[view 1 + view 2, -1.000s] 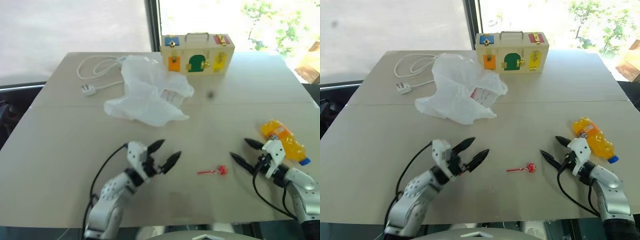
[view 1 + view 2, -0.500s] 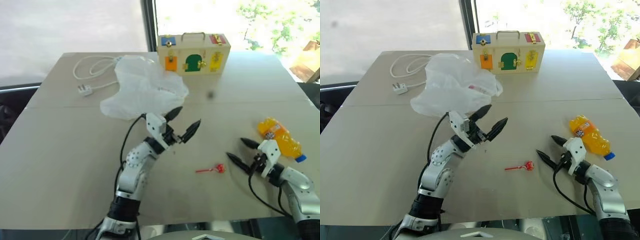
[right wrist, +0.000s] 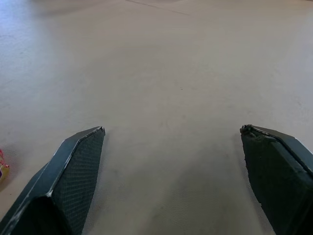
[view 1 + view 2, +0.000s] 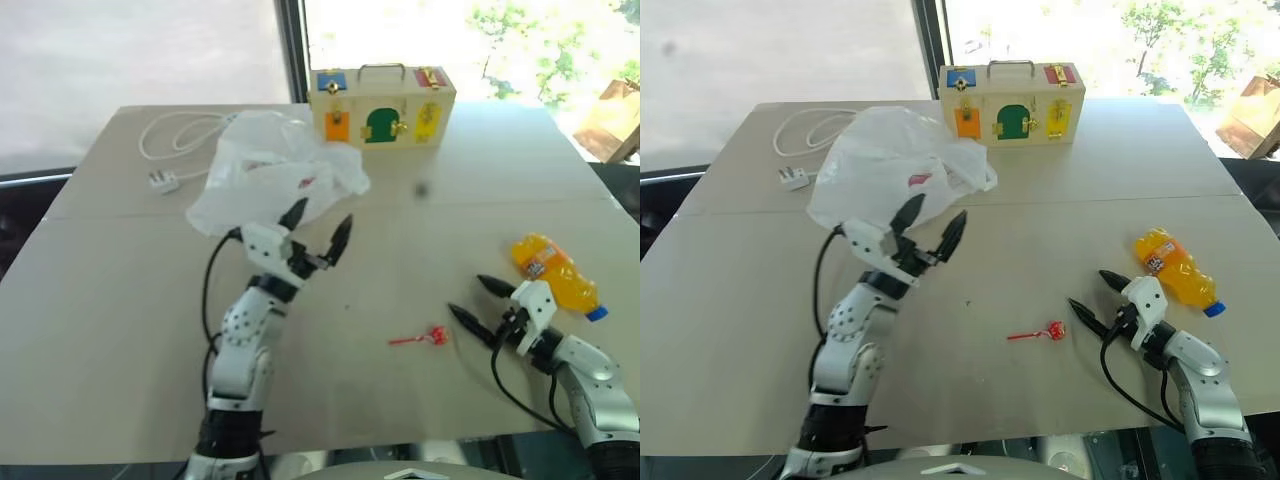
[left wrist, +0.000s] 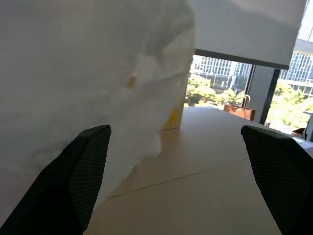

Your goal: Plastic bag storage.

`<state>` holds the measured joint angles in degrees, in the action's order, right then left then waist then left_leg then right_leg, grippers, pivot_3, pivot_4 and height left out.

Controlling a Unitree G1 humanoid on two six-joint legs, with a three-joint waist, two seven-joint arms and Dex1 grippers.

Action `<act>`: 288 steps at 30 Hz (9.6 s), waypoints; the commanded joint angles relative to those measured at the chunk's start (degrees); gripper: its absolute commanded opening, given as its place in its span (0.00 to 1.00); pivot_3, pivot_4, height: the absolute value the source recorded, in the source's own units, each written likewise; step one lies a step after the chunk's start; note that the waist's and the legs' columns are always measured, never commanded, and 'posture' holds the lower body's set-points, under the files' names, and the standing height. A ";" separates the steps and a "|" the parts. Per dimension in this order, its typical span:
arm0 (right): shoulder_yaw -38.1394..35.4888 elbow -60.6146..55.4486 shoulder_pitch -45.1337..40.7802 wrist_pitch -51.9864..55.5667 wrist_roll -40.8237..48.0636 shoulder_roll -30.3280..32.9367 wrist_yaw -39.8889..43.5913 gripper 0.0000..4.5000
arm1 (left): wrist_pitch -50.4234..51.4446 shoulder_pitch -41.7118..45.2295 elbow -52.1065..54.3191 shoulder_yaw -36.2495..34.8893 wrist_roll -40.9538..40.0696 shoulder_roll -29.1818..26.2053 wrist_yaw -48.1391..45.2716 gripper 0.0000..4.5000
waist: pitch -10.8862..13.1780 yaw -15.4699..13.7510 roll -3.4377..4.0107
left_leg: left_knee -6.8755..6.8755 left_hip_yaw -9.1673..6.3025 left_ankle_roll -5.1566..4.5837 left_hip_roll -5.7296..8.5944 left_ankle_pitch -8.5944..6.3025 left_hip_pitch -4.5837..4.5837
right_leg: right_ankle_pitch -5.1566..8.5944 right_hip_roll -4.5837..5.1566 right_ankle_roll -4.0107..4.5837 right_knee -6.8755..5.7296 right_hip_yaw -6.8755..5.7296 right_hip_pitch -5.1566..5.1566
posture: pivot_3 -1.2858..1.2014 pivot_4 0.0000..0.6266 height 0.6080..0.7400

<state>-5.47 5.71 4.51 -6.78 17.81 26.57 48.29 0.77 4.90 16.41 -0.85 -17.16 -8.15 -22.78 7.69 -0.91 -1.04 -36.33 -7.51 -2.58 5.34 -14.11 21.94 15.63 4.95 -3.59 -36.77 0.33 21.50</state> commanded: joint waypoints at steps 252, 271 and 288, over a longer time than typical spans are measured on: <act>28.23 10.30 -55.38 21.55 -15.86 -28.93 -9.98 0.99 | 5.92 -39.42 21.68 -17.59 -45.69 -3.75 2.12 0.00 | 2.15 2.98 0.38 | -0.86 2.20 0.96 -2.25 0.23 0.85 | -1.06 -1.72 1.13 -1.26 0.96 1.94 | 0.52 0.24 0.99; 34.27 -5.46 -46.66 39.24 -17.80 -23.17 -6.85 0.99 | 10.83 -39.26 17.64 -21.17 -47.18 -3.66 1.09 0.00 | 2.13 3.05 0.35 | -0.90 2.39 1.00 -2.50 0.26 0.84 | -1.17 -1.83 1.29 -1.21 1.12 1.95 | 0.52 0.24 0.99; 22.89 5.00 -53.08 29.95 -15.15 -22.91 -10.46 0.02 | 10.53 -36.40 15.54 -22.93 -43.89 -3.19 0.37 0.00 | 2.16 2.96 0.35 | -0.88 2.38 1.05 -2.49 0.28 0.84 | -1.18 -1.85 1.31 -1.22 1.10 1.96 | 0.52 0.24 0.99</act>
<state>21.46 17.78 -46.80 19.61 -3.01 2.94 33.52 12.06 -32.40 32.76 -21.35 -61.32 -10.05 -21.78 9.84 2.06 -0.69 -37.20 -5.14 -1.53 2.85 -13.83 22.78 14.45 3.10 -2.28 -37.98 1.43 23.46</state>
